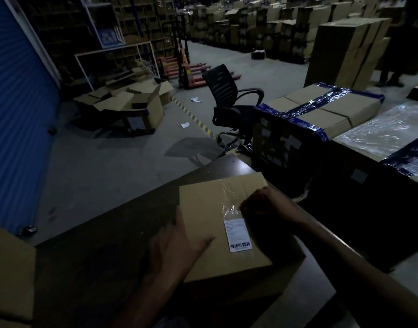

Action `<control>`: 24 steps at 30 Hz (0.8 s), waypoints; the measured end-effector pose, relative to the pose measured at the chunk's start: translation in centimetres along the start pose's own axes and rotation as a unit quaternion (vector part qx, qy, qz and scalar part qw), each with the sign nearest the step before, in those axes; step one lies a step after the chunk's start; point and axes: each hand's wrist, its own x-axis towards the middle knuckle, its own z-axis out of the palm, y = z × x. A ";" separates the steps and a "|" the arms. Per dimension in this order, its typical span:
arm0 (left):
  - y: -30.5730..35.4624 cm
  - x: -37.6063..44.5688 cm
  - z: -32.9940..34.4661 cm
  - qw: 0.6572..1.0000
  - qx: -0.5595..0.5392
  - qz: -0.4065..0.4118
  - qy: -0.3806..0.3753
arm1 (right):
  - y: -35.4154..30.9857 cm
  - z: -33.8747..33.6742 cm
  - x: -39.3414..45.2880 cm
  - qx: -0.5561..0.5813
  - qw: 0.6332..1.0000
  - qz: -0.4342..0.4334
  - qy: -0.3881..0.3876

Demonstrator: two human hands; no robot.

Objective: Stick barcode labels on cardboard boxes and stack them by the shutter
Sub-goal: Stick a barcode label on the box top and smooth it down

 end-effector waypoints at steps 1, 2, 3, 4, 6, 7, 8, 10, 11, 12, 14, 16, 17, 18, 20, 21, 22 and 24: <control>0.2 0.4 -0.1 1.000 -0.003 0.013 0.027 | -0.5 0.5 -0.6 0.002 1.000 0.020 0.014; 0.5 0.8 -0.1 0.998 -0.006 0.034 0.051 | -0.9 1.1 -1.2 0.007 0.999 0.031 0.032; 0.8 1.3 0.1 0.996 -0.012 0.058 0.069 | -1.5 1.8 -2.0 0.014 0.998 0.034 0.052; 1.2 1.8 0.5 0.993 -0.029 0.083 0.076 | -1.9 2.6 -2.8 0.013 0.997 0.035 0.072; 1.7 2.7 1.5 0.987 -0.090 0.122 0.056 | -2.2 3.9 -4.1 -0.019 0.994 0.042 0.099; 1.8 3.1 2.2 0.984 -0.115 0.133 0.039 | -2.2 4.3 -4.5 -0.032 0.993 0.052 0.101; 1.8 3.3 2.7 0.981 -0.130 0.138 0.025 | -2.0 4.5 -4.6 -0.038 0.993 0.060 0.099; 1.4 3.6 3.5 0.979 -0.143 0.143 0.029 | -1.7 4.5 -4.5 -0.042 0.993 0.056 0.092; 1.2 3.8 3.7 0.978 -0.152 0.139 0.037 | -1.5 4.5 -4.4 -0.041 0.994 0.052 0.092; 1.1 4.0 3.8 0.977 -0.160 0.134 0.038 | -1.3 4.5 -4.3 -0.042 0.994 0.049 0.091; 1.1 4.1 3.8 0.977 -0.164 0.135 0.031 | -1.0 4.5 -4.2 -0.045 0.994 0.054 0.087; 1.1 4.0 3.8 0.975 -0.171 0.139 0.030 | -0.9 4.7 -4.1 -0.052 0.994 0.055 0.085; 1.0 3.9 3.8 0.973 -0.177 0.142 0.031 | -0.8 4.8 -4.1 -0.059 0.993 0.054 0.085; 1.0 3.8 3.8 0.972 -0.183 0.143 0.032 | -0.8 4.9 -4.0 -0.066 0.993 0.052 0.085; 0.8 3.8 3.8 0.970 -0.189 0.144 0.040 | -0.9 4.9 -3.9 -0.068 0.993 0.059 0.081; 0.8 3.9 3.9 0.970 -0.190 0.145 0.046 | -0.9 4.9 -4.0 -0.066 0.993 0.062 0.080; 0.8 3.9 4.1 0.970 -0.191 0.145 0.051 | -0.9 4.9 -4.0 -0.067 0.993 0.062 0.079; 0.7 4.0 4.3 0.969 -0.195 0.142 0.053 | -1.0 4.9 -4.1 -0.070 0.993 0.060 0.075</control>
